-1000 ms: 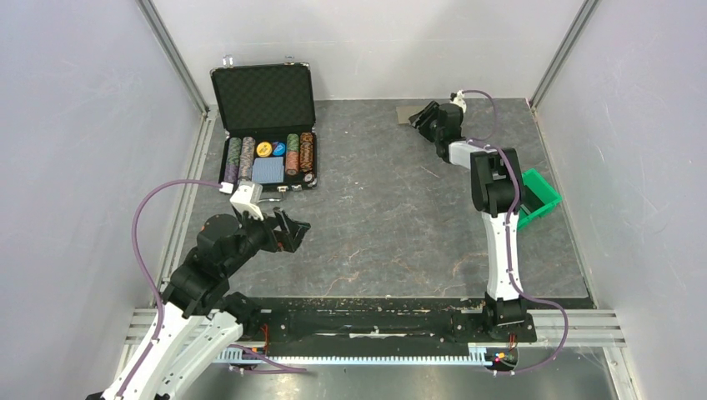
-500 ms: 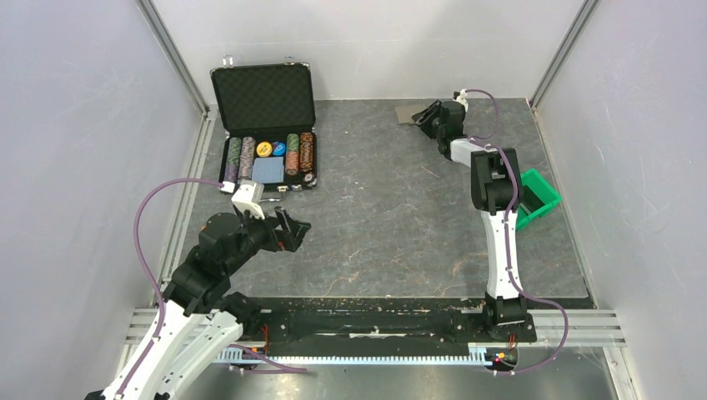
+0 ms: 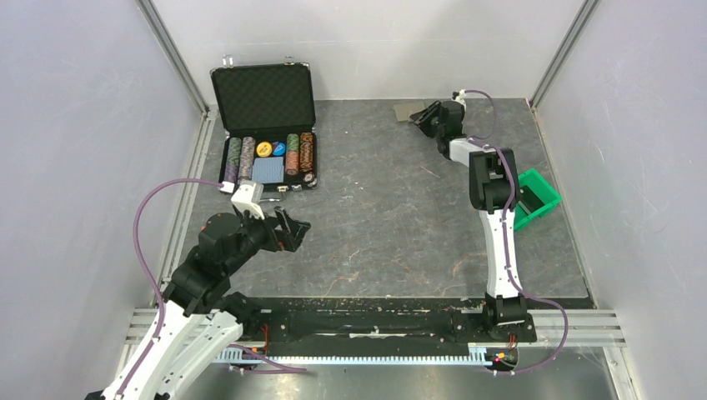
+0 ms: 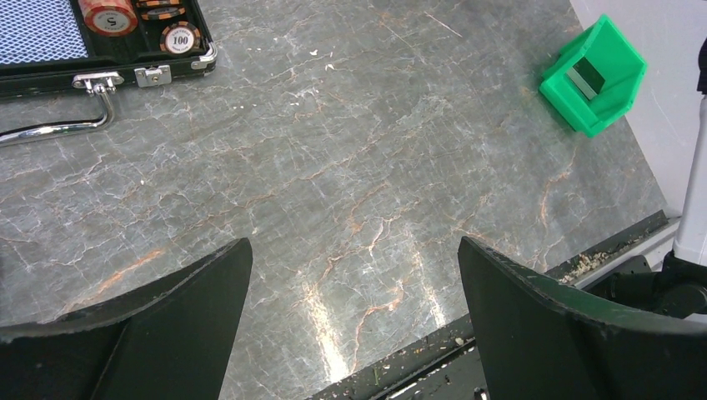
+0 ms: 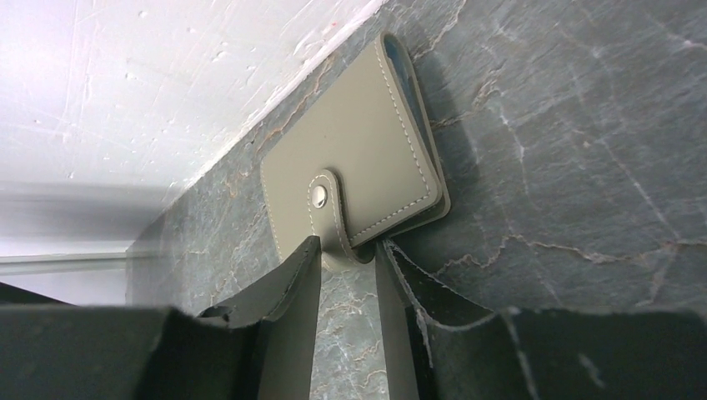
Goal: Take the credit cards out of the card holder
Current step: Move the card holder to the center of the board.
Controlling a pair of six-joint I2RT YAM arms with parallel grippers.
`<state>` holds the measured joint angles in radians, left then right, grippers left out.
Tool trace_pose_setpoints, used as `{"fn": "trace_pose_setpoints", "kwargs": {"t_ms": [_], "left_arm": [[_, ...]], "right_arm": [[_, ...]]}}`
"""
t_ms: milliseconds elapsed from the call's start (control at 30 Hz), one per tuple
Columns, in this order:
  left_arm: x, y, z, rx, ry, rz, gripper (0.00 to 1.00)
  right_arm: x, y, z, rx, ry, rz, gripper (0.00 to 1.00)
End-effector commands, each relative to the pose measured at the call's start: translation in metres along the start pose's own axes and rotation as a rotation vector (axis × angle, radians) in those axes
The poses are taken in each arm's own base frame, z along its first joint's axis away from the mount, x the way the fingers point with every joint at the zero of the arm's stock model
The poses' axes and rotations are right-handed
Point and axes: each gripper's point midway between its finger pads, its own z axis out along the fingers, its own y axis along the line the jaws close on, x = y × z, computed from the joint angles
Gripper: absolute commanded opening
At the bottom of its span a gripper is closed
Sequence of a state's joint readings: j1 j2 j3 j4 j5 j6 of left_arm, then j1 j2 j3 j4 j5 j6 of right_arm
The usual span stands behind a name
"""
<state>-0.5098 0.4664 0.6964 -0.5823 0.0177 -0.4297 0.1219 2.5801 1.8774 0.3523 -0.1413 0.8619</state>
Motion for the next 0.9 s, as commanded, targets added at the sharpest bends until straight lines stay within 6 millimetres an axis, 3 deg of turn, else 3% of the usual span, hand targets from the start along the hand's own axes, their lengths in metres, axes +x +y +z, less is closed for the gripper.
{"fn": "trace_pose_setpoints", "kwargs": {"t_ms": [0, 167, 300, 433, 667, 867], "left_arm": [[-0.006, -0.003, -0.002, 0.012, -0.033, -0.022, 1.0], [-0.009, -0.001, -0.006, 0.008, -0.06, -0.022, 1.0], [-0.009, -0.001, -0.006, 0.012, -0.068, -0.02, 1.0], [-0.009, -0.002, -0.006, 0.015, -0.061, -0.019, 1.0], [-0.008, -0.001, -0.006, 0.007, -0.055, -0.01, 1.0], [-0.002, -0.004, -0.003, 0.024, -0.019, -0.007, 1.0]], "right_arm": [[0.027, -0.025, 0.008, 0.063, 0.067, 0.025, 0.31], [0.027, -0.031, 0.008, 0.09, 0.056, 0.029, 0.01], [0.024, -0.019, 0.004, 0.042, 0.061, -0.004, 0.0], [0.015, 0.001, -0.014, -0.007, 0.068, -0.069, 0.0], [0.025, 0.031, -0.081, -0.111, 0.124, -0.134, 0.0], [0.068, 0.034, -0.156, -0.159, 0.261, -0.241, 0.0]]}}
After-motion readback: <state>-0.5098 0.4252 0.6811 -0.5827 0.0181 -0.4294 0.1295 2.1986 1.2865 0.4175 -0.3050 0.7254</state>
